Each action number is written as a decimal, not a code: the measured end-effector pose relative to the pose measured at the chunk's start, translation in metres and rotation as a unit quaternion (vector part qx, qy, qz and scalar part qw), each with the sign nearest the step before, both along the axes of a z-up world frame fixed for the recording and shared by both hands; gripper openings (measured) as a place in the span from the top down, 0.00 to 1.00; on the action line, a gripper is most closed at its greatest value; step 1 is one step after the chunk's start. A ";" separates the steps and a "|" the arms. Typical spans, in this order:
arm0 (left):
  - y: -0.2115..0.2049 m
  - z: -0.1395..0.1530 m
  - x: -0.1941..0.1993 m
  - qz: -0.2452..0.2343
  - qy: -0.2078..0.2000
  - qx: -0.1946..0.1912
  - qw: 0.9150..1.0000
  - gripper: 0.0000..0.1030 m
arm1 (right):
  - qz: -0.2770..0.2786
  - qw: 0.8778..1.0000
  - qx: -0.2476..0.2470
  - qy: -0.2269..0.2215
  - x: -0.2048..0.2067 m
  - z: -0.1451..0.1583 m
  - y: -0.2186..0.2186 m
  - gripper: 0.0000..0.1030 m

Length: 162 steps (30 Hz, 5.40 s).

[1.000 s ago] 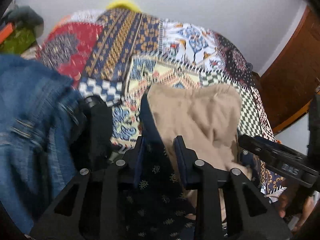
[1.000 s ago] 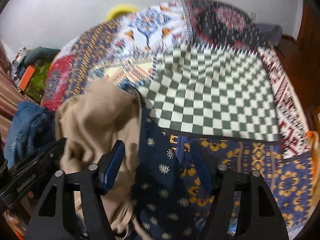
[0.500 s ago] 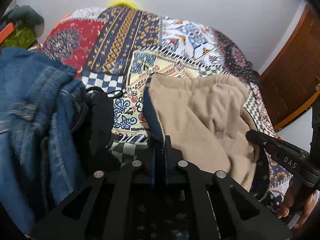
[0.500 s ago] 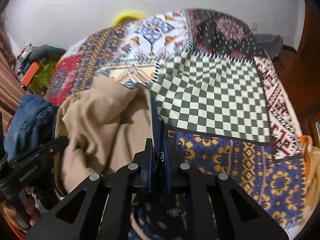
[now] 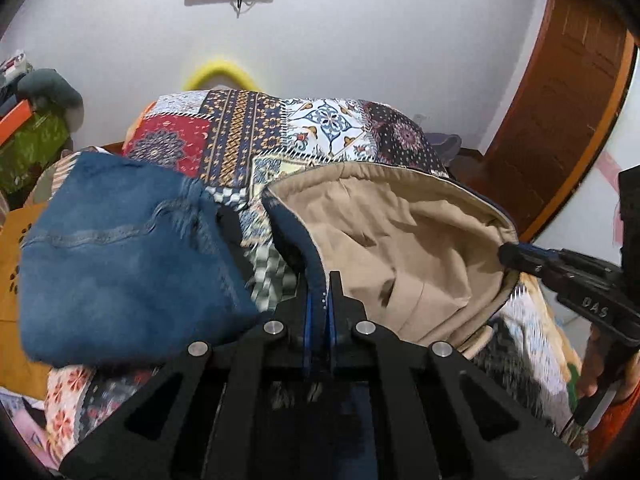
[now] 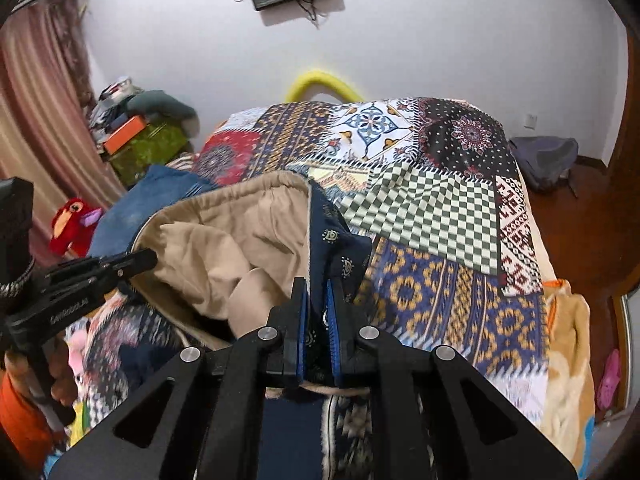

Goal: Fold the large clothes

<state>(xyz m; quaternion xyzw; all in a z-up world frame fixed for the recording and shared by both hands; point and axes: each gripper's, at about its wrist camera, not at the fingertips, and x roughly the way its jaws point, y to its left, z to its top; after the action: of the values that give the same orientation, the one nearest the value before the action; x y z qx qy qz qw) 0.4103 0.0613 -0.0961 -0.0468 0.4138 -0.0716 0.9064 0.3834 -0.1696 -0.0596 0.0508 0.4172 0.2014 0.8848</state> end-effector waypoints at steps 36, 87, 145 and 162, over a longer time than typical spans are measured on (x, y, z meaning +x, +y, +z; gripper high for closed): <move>0.035 -0.060 -0.116 0.009 0.051 0.030 0.998 0.83 | 0.021 0.987 -0.156 0.014 -0.082 -0.045 0.001 0.43; 0.023 -0.054 -0.160 -0.087 0.060 -0.030 0.994 0.96 | 0.071 0.996 -0.052 0.033 -0.131 -0.028 0.008 0.86; 0.155 -0.076 -0.155 0.147 0.080 -0.121 0.978 0.24 | -0.073 0.994 -0.005 0.082 -0.095 -0.050 -0.078 0.42; 0.142 -0.147 -0.109 0.127 0.156 -0.163 0.966 0.24 | -0.072 0.970 0.096 0.209 -0.041 -0.132 -0.084 0.42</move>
<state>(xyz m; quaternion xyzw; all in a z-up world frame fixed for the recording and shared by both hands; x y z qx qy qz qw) 0.3012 0.2034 -0.2426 -0.2566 0.5231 -0.0138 0.8126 0.3427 -0.2540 -0.1919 0.2066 0.5669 0.1609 0.7811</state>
